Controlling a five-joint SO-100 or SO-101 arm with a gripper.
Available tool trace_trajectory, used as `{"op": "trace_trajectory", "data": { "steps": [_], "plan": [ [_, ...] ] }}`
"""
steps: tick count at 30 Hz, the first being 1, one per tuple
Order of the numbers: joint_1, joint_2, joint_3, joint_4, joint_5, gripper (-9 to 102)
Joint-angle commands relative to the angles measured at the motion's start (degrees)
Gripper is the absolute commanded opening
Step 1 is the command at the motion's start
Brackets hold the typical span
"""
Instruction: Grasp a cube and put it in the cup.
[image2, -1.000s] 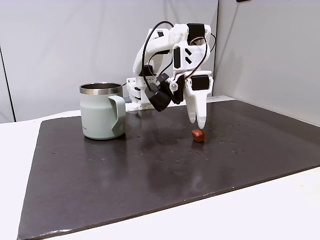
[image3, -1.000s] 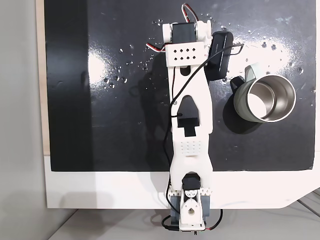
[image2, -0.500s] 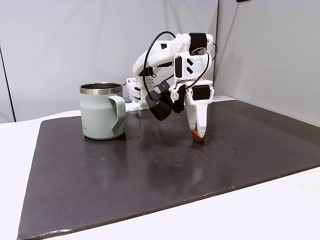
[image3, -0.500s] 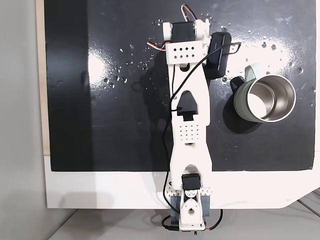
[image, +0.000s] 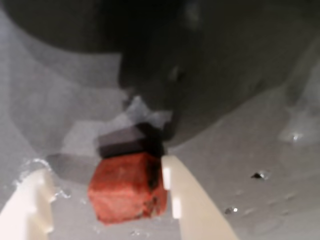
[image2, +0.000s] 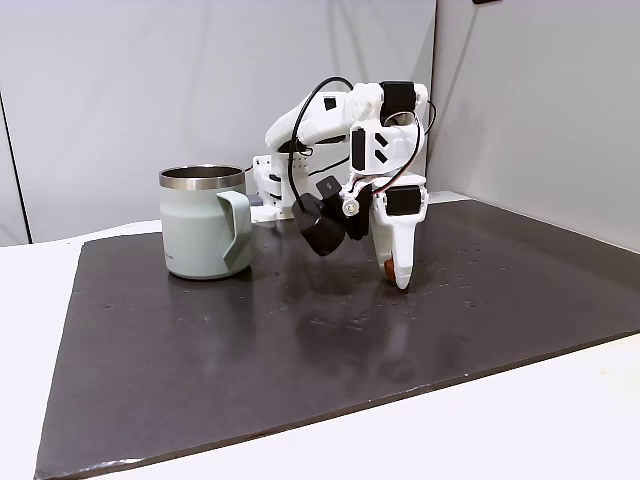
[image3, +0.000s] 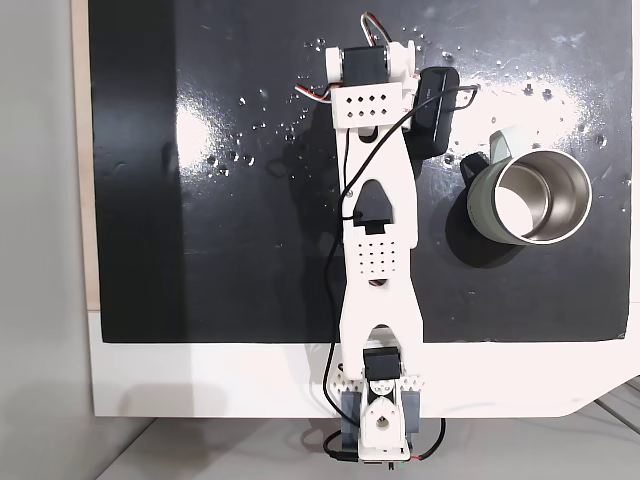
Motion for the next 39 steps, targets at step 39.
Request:
{"op": "trace_trajectory", "data": {
  "steps": [39],
  "plan": [
    [1.49, 33.75, 8.35, 0.62, 1.58, 7]
  ]
}}
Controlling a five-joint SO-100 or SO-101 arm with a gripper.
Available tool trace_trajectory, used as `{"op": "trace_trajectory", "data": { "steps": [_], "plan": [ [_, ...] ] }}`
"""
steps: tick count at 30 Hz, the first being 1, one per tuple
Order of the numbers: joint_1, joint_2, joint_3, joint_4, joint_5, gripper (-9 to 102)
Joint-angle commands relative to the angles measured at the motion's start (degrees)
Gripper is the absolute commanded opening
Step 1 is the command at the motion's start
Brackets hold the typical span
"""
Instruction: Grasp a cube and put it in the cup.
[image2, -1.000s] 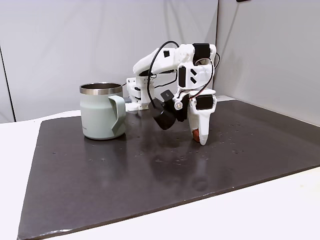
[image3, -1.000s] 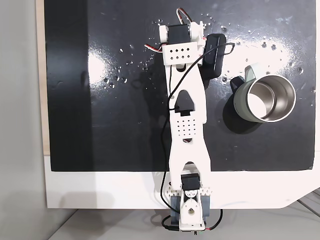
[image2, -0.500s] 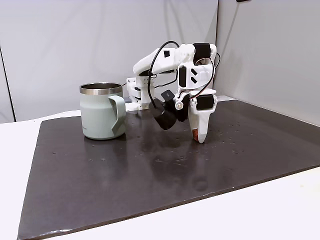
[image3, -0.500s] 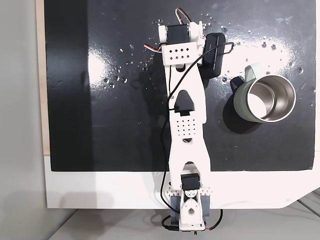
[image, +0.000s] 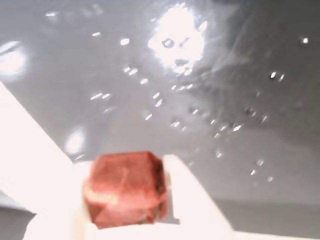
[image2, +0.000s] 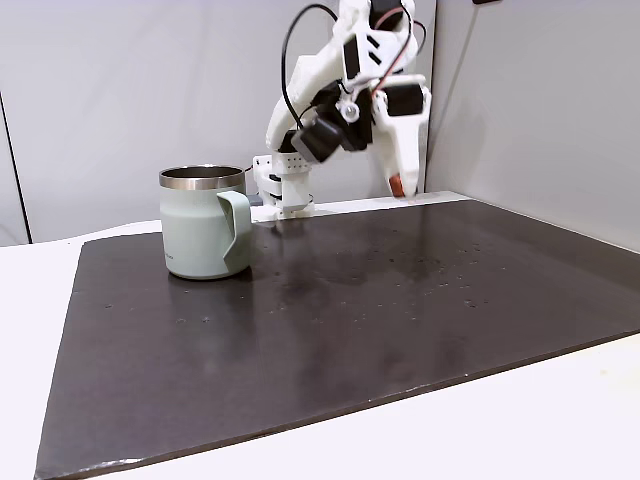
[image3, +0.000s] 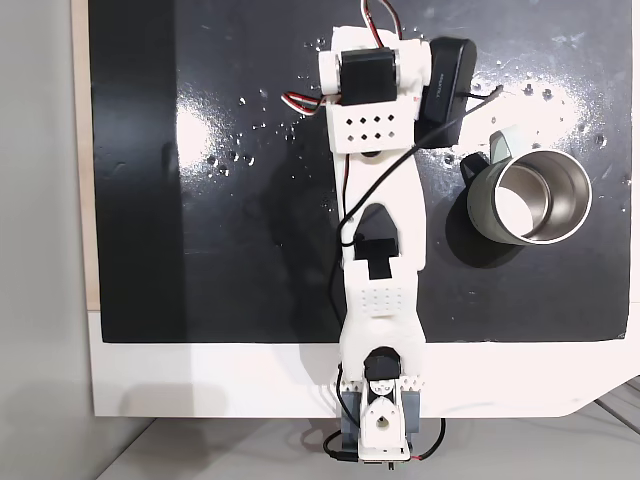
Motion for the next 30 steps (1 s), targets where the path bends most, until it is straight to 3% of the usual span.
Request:
{"op": "trace_trajectory", "data": {
  "steps": [1, 11, 30],
  "plan": [
    [1.93, 10.63, 0.79, -0.09, 0.88, 7],
    [7.38, 20.04, 5.54, -0.53, 0.7, 7],
    [30.32, 23.29, 8.44, 0.26, -4.39, 7]
  ]
}}
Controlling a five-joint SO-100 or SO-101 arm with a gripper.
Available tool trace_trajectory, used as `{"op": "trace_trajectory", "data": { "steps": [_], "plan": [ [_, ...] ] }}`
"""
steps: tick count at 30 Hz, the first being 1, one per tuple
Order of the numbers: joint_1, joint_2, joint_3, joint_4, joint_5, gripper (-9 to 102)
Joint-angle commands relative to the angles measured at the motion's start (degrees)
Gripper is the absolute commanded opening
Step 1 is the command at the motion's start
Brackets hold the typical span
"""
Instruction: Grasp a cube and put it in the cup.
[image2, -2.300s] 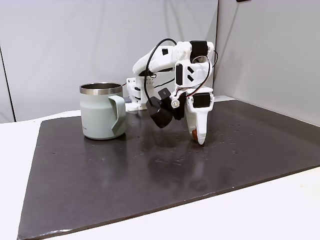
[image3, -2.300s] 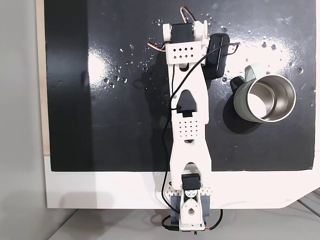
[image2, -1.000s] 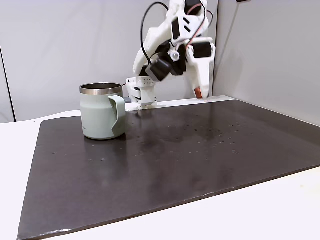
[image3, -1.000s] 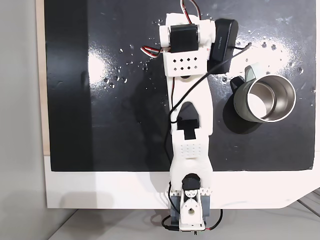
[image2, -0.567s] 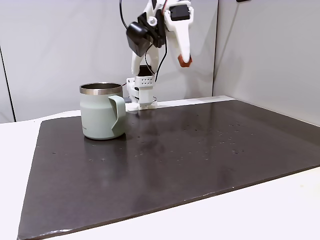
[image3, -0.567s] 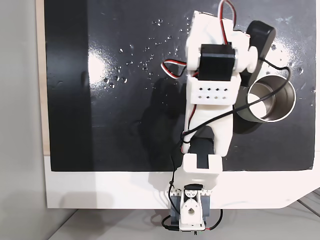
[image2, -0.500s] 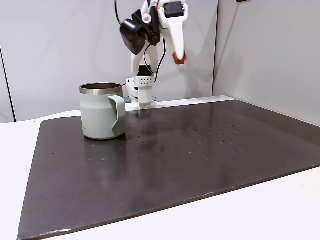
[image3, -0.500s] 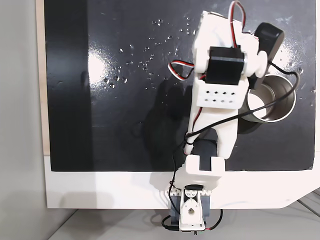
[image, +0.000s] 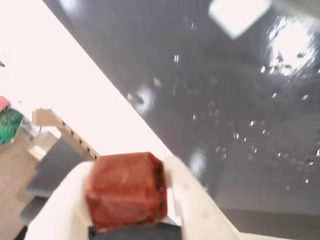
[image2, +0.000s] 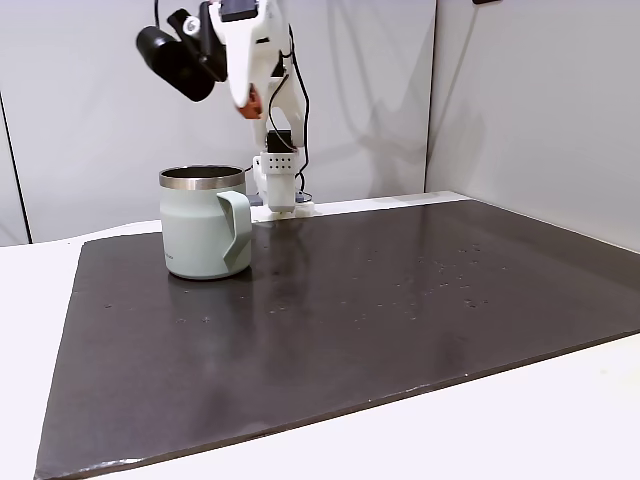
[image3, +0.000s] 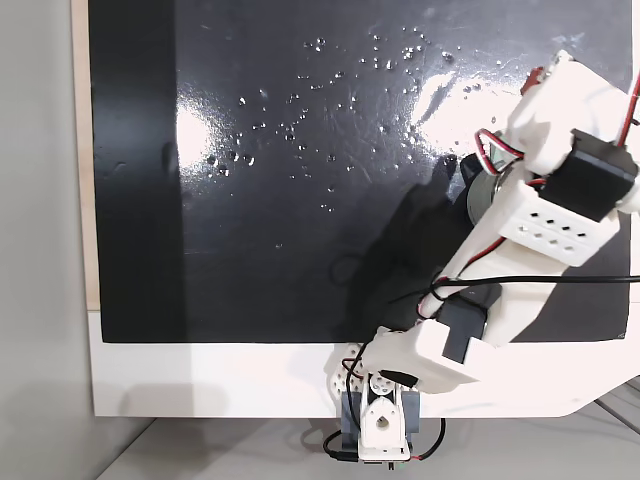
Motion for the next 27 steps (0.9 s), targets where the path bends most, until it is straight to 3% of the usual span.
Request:
{"op": "trace_trajectory", "data": {
  "steps": [1, 18, 27],
  "plan": [
    [3.52, 5.27, 2.29, 0.09, -1.93, 7],
    [7.38, 28.3, 35.6, 0.44, -9.84, 6],
    [16.88, 32.43, 44.03, 0.35, -15.64, 5]
  ]
}}
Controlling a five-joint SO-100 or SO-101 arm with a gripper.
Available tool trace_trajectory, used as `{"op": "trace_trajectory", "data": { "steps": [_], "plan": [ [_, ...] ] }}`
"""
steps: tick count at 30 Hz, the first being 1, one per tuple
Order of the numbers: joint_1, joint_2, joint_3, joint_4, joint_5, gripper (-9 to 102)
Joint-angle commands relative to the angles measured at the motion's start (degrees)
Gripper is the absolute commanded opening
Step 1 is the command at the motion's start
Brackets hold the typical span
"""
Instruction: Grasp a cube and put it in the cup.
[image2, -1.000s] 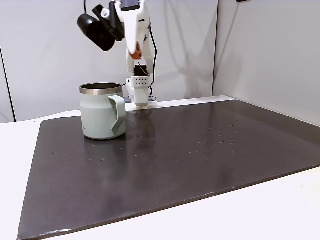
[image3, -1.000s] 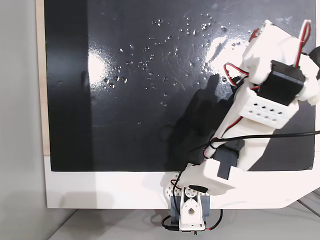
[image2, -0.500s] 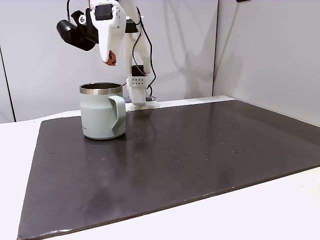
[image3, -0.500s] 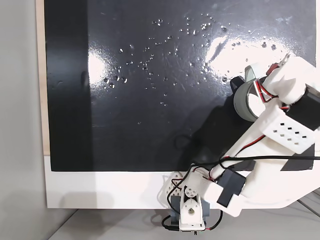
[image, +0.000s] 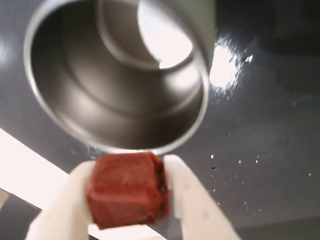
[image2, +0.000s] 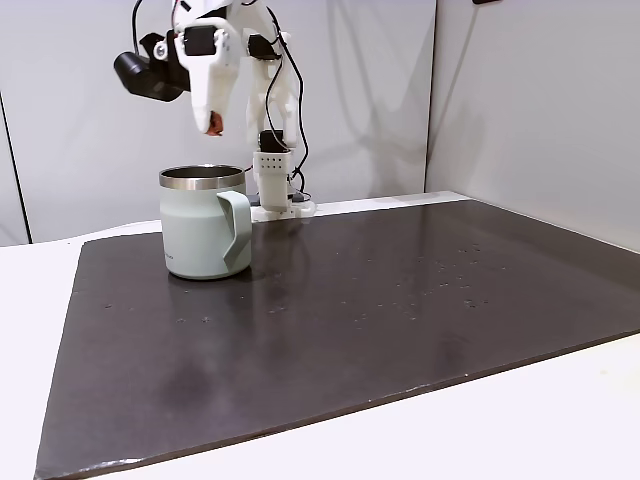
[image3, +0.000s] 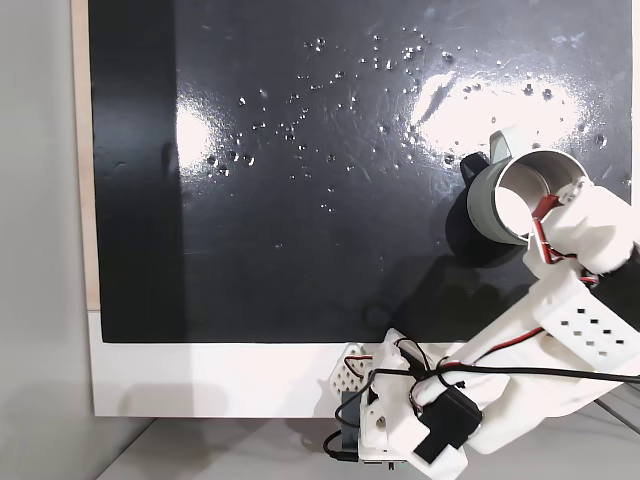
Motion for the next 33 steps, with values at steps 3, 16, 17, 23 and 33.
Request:
{"op": "trace_trajectory", "data": {
  "steps": [3, 16, 17, 23, 33],
  "plan": [
    [3.25, 4.04, 0.26, 0.35, -2.02, 5],
    [2.9, 2.99, 2.2, 0.18, -1.41, 9],
    [2.81, 2.99, 2.37, 0.18, -1.41, 14],
    [2.81, 1.76, 2.72, 0.09, -0.35, 24],
    [2.2, 2.99, 3.69, 0.09, -0.35, 24]
  ]
}}
